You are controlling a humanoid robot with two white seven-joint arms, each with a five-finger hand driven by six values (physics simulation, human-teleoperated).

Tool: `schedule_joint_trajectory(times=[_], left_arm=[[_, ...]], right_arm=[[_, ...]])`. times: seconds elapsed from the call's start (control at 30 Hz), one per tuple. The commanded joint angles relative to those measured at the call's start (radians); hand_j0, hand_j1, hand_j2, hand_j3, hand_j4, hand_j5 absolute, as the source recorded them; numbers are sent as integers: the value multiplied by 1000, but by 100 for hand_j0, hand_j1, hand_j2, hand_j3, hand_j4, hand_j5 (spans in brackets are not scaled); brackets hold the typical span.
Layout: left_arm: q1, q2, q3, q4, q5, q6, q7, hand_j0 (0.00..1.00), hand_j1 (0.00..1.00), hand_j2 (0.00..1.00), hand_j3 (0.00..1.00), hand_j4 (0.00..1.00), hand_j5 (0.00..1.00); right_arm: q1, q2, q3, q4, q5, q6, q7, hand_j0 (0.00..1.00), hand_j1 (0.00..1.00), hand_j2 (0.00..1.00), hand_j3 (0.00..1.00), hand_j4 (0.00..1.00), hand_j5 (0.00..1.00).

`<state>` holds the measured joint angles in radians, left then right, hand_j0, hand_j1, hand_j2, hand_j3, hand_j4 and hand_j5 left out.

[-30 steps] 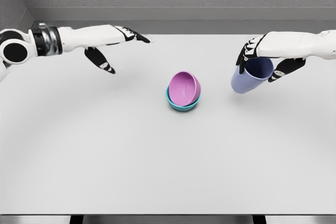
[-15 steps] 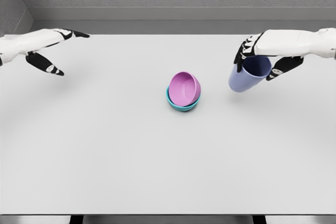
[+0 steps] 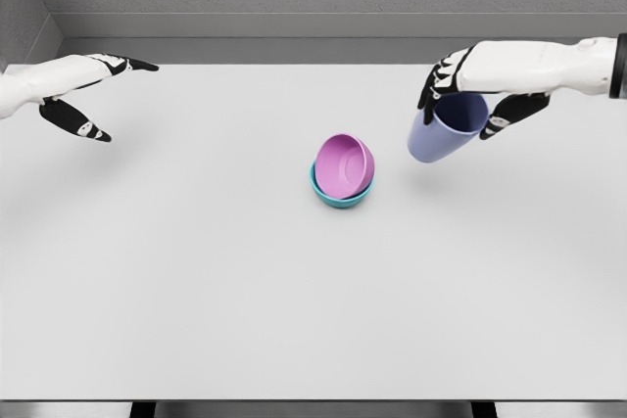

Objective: Stacking bowl and cup with both arms

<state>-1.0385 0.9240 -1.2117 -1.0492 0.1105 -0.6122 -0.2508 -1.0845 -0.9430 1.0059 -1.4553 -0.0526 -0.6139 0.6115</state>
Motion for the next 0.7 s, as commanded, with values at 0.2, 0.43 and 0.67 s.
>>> schedule_joint_trajectory(times=[0.2, 0.43, 0.67], left_arm=[[0, 1, 3, 0, 3, 1, 1, 100, 100, 100, 100, 100, 100], [11, 1, 6, -5, 3, 1, 1, 100, 100, 100, 100, 100, 100], [29, -8, 4, -17, 3, 1, -4, 100, 100, 100, 100, 100, 100]], right_arm=[[-21, 21, -1, -10, -19, 3, -1, 57, 57, 57, 57, 57, 57], [-26, 32, -1, -14, -21, 3, -1, 57, 57, 57, 57, 57, 57], [-34, 61, -1, -19, -21, 3, -1, 57, 57, 57, 57, 57, 57]])
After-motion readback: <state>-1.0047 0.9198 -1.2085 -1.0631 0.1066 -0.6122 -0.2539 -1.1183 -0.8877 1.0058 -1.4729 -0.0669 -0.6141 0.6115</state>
